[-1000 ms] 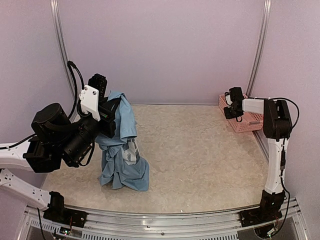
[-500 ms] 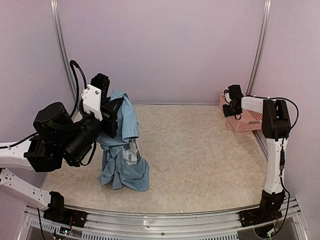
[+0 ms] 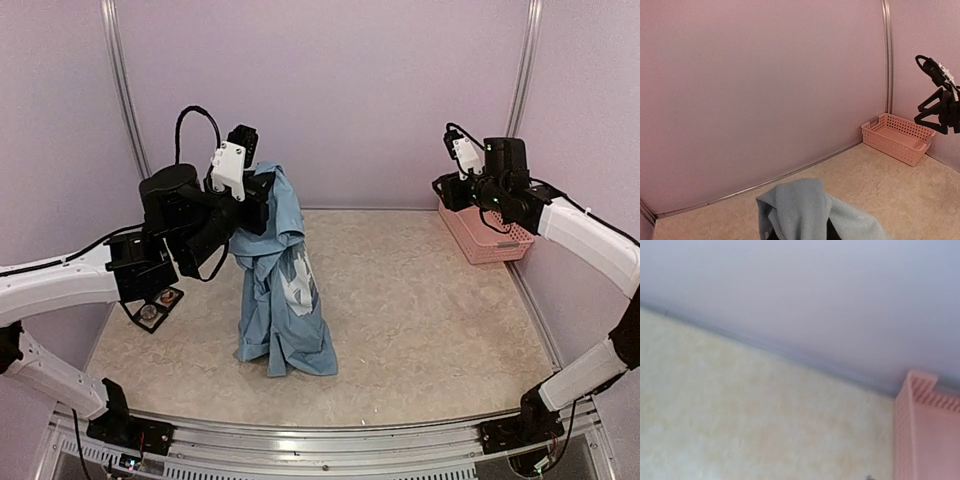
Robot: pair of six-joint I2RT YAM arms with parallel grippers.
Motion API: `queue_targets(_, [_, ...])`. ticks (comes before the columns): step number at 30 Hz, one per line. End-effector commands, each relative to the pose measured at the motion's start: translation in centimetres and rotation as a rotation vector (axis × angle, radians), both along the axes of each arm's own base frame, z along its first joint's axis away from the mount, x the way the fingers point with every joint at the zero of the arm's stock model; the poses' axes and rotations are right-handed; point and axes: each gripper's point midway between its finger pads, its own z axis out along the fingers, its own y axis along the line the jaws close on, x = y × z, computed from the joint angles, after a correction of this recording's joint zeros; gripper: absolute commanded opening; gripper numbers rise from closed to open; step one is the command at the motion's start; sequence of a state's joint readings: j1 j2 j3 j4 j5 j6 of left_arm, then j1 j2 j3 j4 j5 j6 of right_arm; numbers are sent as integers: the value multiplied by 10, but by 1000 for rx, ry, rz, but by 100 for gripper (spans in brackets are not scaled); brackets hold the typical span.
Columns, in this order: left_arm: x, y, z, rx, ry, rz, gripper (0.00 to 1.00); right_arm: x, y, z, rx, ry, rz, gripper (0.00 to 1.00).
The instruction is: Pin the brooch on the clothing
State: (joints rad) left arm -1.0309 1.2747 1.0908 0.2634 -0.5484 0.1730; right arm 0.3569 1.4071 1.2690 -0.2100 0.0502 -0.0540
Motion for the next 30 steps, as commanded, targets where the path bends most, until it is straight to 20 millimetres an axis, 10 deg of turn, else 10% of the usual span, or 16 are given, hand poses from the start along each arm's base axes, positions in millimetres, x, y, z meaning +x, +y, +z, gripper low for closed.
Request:
queue_targets(1, [55,-23,-59,-14,171,-55,22,-31,25,-58,14,186,41,49])
queue_targets(5, [108,9,-116,-9,332,119,58,-75,73,-82,-46,226,180,45])
queue_targets(9, [117,57,-135,-65,383,217,94,-136,142,-125,-141,253,423,42])
queue_targets(18, [68,105,-117,-151,370,236,98,-252,288,-191,-143,359,852,40])
queue_targets(30, [33,139,-111,-225,348,253,97,-241,338,-206,-90,410,638,33])
